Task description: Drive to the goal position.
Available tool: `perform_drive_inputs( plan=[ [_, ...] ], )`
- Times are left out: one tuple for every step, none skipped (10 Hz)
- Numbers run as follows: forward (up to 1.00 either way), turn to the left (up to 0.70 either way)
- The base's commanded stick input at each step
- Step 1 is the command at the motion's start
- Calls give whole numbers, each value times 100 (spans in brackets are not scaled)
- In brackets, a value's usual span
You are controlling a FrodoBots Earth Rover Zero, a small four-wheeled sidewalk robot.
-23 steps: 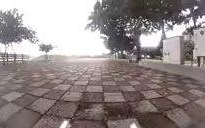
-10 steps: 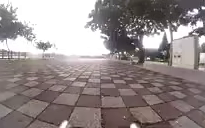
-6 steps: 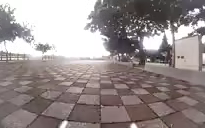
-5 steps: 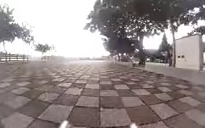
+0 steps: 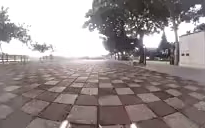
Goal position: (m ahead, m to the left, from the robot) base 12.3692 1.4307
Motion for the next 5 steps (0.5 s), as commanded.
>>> perform_drive_inputs(
  plan=[
    [70, 0],
    [70, 0],
    [70, 0],
    [70, 0],
    [70, 0]
  ],
)
